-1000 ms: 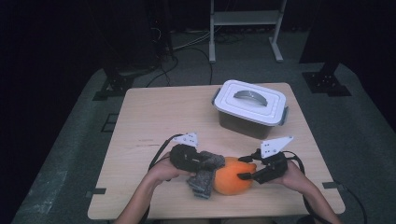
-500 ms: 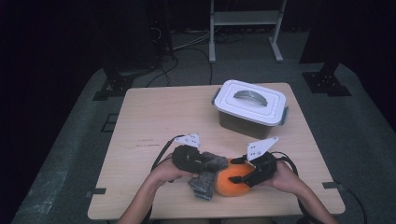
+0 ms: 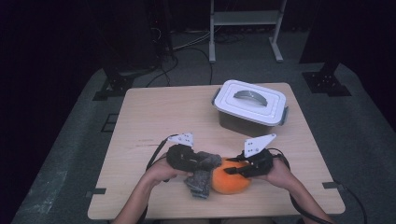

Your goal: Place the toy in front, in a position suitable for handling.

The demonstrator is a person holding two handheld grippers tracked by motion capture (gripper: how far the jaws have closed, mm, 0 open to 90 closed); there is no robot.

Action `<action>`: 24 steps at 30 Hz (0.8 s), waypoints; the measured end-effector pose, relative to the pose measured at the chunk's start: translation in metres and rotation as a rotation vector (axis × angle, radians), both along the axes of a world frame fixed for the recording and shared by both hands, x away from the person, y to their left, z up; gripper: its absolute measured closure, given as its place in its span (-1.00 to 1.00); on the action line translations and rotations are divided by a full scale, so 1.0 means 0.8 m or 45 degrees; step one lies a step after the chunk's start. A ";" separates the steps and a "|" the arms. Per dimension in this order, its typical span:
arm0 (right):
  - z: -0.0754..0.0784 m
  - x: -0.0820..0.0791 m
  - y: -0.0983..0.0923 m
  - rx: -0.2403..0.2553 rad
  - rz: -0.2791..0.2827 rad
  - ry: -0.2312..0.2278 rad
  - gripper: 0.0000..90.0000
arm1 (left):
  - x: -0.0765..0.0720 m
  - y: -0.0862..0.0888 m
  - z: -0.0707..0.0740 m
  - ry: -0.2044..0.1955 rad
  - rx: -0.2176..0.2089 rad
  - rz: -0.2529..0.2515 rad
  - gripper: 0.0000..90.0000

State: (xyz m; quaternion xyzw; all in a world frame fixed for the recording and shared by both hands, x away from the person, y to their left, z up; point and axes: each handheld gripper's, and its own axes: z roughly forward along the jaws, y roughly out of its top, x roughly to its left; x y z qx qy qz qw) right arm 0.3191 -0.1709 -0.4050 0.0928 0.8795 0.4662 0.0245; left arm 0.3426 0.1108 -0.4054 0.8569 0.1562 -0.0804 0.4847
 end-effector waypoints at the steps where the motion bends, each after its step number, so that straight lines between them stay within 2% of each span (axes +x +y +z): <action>1: 0.000 0.003 0.004 0.009 0.005 0.005 0.49 | 0.001 0.005 0.004 -0.009 0.003 0.003 0.54; 5: 0.002 0.012 0.022 0.065 0.018 0.009 0.49 | 0.002 0.024 0.020 -0.038 0.016 0.038 0.54; 7: 0.003 0.016 0.030 0.102 0.026 0.006 0.47 | 0.003 0.033 0.027 -0.053 0.006 0.056 0.54; 9: 0.001 0.018 0.037 0.126 0.030 0.007 0.40 | 0.003 0.039 0.028 -0.058 0.019 0.069 0.54; 12: -0.010 0.020 0.042 0.070 0.054 -0.002 0.21 | 0.003 0.037 0.021 -0.050 0.044 0.066 0.54; 13: -0.013 0.020 0.039 0.097 0.060 0.013 0.17 | 0.003 0.036 0.018 -0.045 0.047 0.069 0.54; 16: -0.017 0.017 0.022 0.100 0.059 -0.001 0.10 | 0.004 0.032 0.013 -0.034 0.030 0.066 0.53; 19: -0.021 0.013 0.001 0.110 0.065 0.017 0.07 | 0.006 0.026 0.013 -0.030 0.027 0.064 0.53; 22: -0.024 0.012 -0.018 0.123 0.053 0.022 0.04 | 0.007 0.016 0.014 -0.031 0.017 0.035 0.53; 24: -0.028 0.011 -0.030 0.131 0.044 0.026 0.03 | 0.005 0.007 0.016 -0.040 -0.014 0.013 0.53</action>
